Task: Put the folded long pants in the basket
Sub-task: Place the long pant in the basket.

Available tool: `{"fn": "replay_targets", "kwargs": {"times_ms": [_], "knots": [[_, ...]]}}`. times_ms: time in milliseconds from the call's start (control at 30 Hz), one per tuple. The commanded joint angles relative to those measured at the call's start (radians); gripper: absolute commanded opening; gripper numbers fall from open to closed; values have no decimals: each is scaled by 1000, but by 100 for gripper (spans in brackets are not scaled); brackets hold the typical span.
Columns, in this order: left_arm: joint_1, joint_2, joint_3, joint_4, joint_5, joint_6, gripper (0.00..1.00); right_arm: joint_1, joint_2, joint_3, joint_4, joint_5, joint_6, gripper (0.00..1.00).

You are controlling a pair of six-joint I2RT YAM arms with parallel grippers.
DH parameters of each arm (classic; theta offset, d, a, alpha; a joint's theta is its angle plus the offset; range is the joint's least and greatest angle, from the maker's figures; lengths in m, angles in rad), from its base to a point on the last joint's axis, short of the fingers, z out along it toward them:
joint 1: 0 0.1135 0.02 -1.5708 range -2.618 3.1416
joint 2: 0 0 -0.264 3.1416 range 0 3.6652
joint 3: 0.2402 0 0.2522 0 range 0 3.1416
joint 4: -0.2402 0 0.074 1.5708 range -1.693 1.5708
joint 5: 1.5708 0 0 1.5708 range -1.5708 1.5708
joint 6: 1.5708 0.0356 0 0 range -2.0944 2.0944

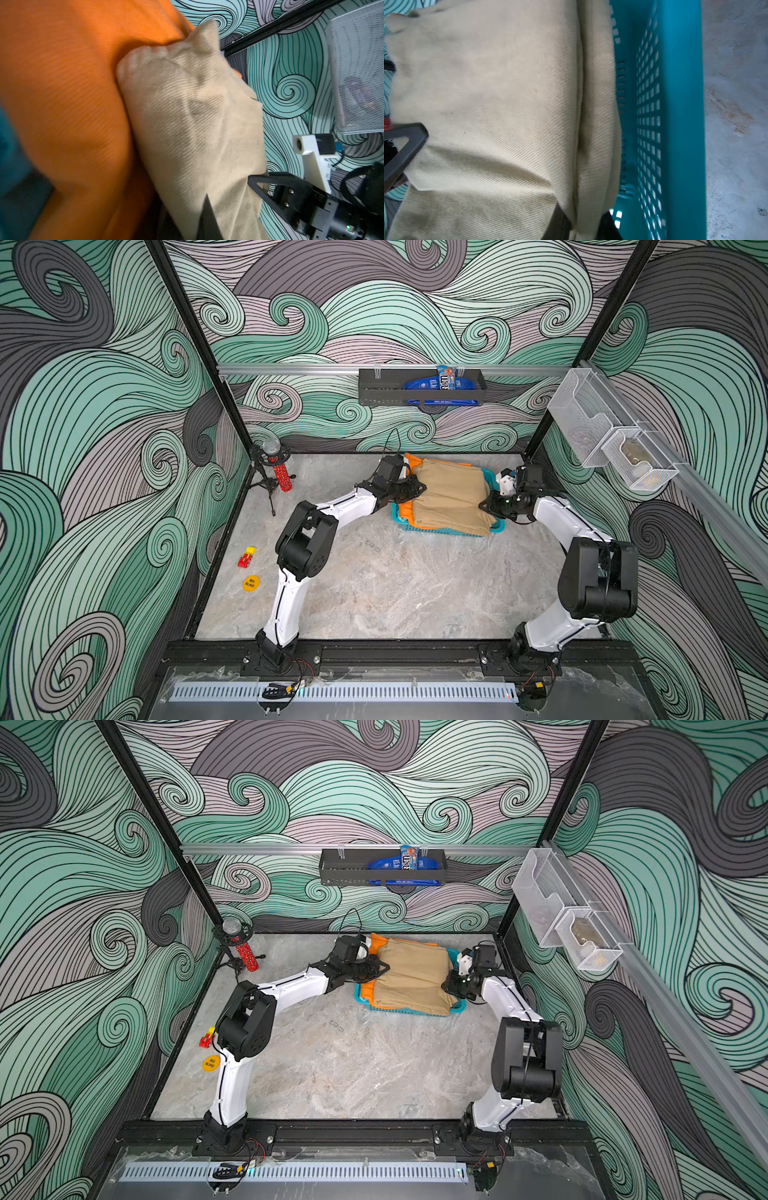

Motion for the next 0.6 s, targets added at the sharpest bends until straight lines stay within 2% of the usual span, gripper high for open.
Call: {"fn": "replay_targets", "kwargs": {"times_ms": [0, 167, 200, 233, 267, 300, 367, 400, 433, 467, 567], "knots": [[7, 34, 6, -39, -70, 68, 0, 12, 51, -22, 85, 146, 8, 0], [9, 51, -11, -29, -63, 80, 0, 25, 81, -31, 88, 194, -2, 0], [9, 45, -11, -23, -58, 81, 0, 28, 68, -31, 90, 204, -6, 2], [9, 36, -10, -14, -51, 81, 1, 29, 50, -25, 89, 218, -12, 15], [10, 25, -9, -4, -45, 83, 8, 29, 29, -19, 89, 226, -18, 26], [10, 12, -3, 7, -40, 90, 23, 31, 4, -9, 91, 234, -24, 36], [11, -19, 15, 16, -38, 100, 76, 32, -47, 15, 94, 245, -29, 63], [12, -37, 27, 24, -39, 112, 98, 33, -72, 29, 97, 250, -31, 78], [13, -58, 36, 33, -44, 126, 99, 33, -97, 43, 100, 259, -30, 90], [14, -79, 41, 44, -55, 138, 99, 32, -116, 51, 107, 268, -30, 97], [21, -159, 39, 86, -67, 214, 99, 33, -173, 61, 154, 283, -47, 100]]}}
